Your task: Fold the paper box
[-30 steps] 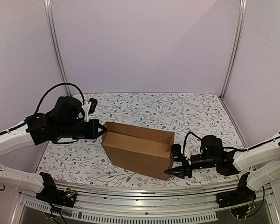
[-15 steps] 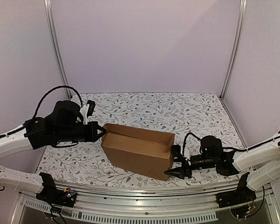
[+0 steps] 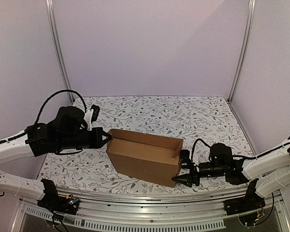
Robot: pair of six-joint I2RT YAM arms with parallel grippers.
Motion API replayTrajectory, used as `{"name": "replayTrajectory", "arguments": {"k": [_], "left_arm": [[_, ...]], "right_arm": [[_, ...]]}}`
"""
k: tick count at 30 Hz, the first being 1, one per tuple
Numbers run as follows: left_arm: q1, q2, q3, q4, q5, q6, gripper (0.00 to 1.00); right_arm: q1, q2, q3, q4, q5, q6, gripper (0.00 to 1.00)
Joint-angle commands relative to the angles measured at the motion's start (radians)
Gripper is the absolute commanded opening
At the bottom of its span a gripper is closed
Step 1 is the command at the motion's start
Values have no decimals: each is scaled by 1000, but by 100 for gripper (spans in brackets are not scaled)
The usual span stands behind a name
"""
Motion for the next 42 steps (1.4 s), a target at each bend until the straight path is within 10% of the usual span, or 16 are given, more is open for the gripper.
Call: {"name": "replayTrajectory", "arguments": {"k": [1, 22, 42], "left_arm": [[-75, 56, -51, -204, 170, -31, 0], [-94, 161, 34, -261, 140, 14, 0], [-94, 217, 159, -282, 140, 25, 0]], "right_arm": [[-25, -17, 3, 124, 160, 161, 69], [-25, -21, -9, 288, 91, -19, 86], [-25, -44, -4, 207, 59, -45, 51]]}}
